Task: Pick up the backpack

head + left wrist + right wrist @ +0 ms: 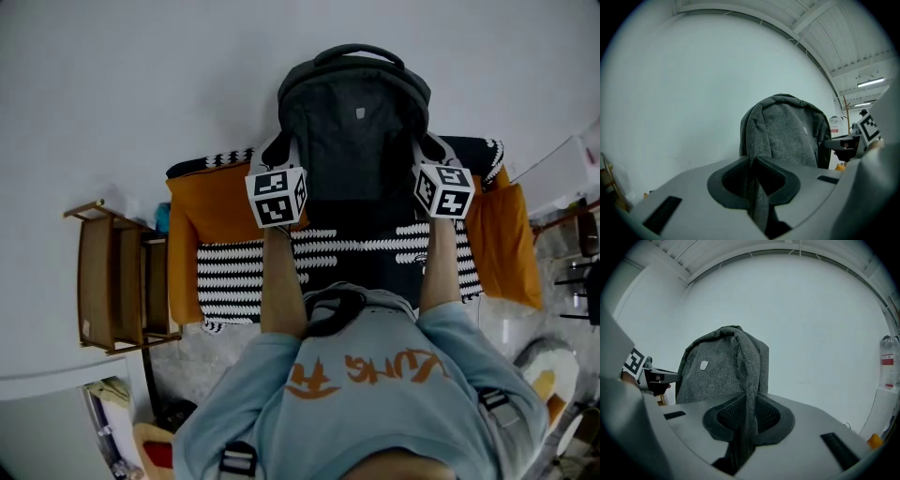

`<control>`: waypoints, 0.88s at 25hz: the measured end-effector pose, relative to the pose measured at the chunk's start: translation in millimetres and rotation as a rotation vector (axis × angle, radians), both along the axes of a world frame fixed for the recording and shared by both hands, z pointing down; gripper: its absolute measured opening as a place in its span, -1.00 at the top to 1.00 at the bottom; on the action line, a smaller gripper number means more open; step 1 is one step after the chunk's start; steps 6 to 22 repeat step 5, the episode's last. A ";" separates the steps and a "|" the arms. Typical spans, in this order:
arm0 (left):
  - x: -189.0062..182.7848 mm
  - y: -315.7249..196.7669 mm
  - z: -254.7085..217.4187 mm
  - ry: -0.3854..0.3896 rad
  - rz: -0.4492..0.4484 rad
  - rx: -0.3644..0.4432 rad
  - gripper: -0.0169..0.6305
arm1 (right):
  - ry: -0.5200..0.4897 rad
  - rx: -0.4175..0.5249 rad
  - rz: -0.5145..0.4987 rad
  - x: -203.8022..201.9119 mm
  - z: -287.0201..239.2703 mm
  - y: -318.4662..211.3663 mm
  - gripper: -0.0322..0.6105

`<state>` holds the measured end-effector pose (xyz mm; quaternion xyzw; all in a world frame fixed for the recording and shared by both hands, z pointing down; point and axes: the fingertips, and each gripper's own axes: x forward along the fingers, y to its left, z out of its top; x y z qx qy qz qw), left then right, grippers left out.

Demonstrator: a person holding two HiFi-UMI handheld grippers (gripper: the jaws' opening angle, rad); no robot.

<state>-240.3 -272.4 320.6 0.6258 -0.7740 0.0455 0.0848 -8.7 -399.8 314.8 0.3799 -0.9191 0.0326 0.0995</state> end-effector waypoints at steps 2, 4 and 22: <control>-1.0 -3.4 0.6 0.002 -0.001 0.001 0.75 | 0.000 0.000 -0.002 -1.3 0.5 -3.8 0.78; -0.8 -7.2 1.7 0.004 -0.001 0.000 0.75 | 0.000 -0.003 -0.002 -1.2 1.8 -7.7 0.78; -0.5 -9.2 2.3 0.005 -0.001 0.000 0.75 | 0.000 -0.005 -0.002 -1.0 2.6 -9.8 0.78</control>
